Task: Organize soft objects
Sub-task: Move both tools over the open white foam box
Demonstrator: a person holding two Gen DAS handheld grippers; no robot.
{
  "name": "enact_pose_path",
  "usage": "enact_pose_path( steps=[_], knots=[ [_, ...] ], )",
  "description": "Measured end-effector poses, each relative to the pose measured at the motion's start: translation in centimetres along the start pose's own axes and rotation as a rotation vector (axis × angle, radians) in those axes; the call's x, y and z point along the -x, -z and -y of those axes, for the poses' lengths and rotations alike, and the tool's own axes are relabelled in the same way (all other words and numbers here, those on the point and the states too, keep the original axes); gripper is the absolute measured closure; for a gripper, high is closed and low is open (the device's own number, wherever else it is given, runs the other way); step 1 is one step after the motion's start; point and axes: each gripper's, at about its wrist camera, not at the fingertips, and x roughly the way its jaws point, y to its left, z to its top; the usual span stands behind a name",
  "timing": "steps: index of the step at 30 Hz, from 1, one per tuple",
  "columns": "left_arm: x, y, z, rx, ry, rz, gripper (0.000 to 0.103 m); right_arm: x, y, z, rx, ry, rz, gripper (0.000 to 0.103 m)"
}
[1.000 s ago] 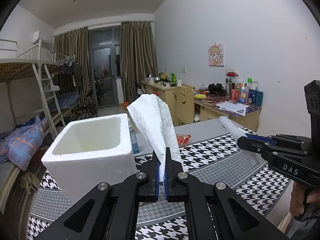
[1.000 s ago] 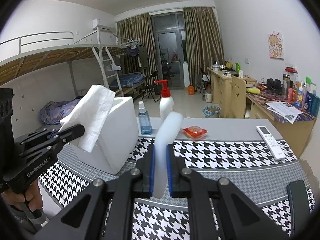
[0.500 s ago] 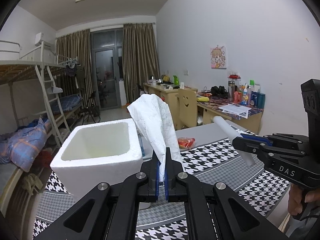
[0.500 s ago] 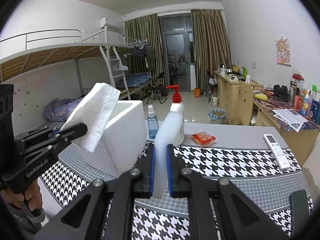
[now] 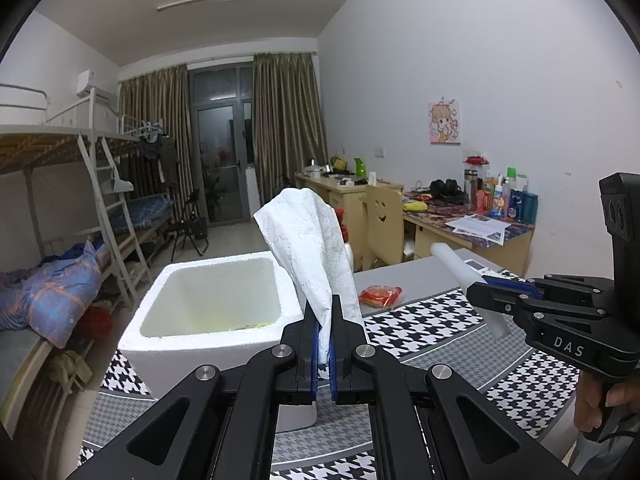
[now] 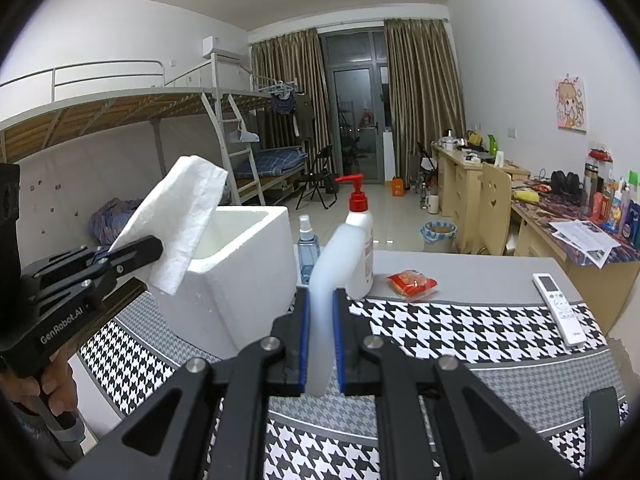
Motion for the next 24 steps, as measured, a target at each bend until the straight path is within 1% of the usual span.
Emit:
enact_pose_path(
  steps=[7, 24],
  knots=[
    [-0.3, -0.2, -0.5, -0.001, -0.005, 0.004, 0.1, -0.5, -0.6, -0.6, 0.008, -0.003, 0.0, 0.089],
    [0.1, -0.2, -2.6, 0.026, -0.062, -0.001, 0.1, -1.7, -1.5, -2.9, 0.033, -0.035, -0.004, 0.089]
  ],
)
